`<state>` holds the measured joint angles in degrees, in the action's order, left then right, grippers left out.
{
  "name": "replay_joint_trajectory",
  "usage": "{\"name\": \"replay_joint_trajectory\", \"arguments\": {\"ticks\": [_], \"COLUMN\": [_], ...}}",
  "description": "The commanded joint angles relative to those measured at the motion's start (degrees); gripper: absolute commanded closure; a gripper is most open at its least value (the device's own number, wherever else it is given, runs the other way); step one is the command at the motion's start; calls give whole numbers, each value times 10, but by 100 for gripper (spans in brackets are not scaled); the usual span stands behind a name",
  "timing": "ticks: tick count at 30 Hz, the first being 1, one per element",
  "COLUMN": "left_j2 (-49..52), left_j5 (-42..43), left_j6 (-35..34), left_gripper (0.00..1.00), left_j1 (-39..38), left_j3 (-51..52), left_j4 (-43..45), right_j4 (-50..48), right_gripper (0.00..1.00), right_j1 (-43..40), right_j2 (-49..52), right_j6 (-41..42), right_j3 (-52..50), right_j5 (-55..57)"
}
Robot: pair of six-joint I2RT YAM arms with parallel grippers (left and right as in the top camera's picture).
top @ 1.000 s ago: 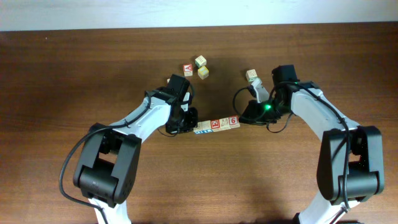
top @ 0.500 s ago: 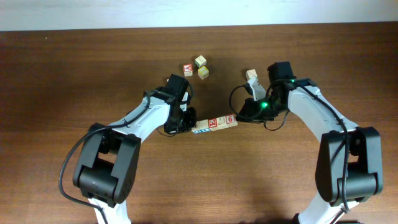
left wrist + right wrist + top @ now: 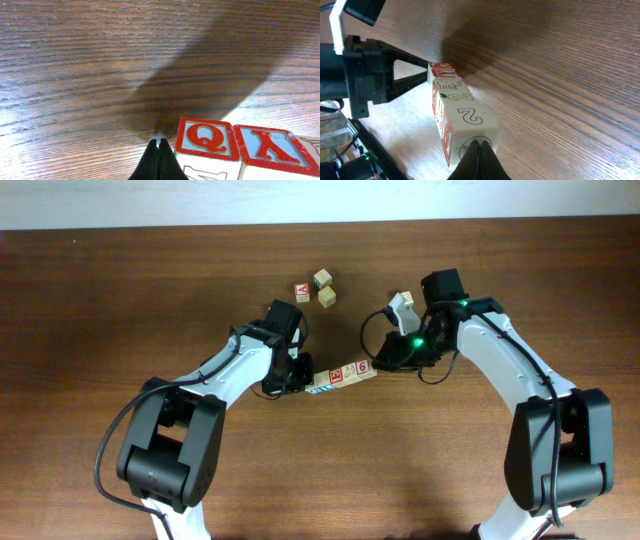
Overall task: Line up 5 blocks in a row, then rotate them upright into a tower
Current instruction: 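Lift the row's right end with the right gripper, tilting it upward, then rotate the clamped row upright so the blocks stand as a vertical stack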
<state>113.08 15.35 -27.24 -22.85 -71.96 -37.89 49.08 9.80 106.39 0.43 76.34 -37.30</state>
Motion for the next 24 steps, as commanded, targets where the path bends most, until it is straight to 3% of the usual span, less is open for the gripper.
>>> {"name": "replay_joint_trajectory", "arguments": {"ticks": [1,24], "left_j2": [5,5], "left_j5": [72,72], "left_j6": [-1,-1], "left_gripper": [100,100], "left_j1": [-16,-16], "left_j3": [-2,-2], "left_j4": [10,9], "right_j4": [5,16], "right_gripper": [96,96], "right_j1": [43,67], "right_j2": [-3,-3], "right_j6": [5,26], "right_j3": [16,29], "right_j5": [-40,-41]}}
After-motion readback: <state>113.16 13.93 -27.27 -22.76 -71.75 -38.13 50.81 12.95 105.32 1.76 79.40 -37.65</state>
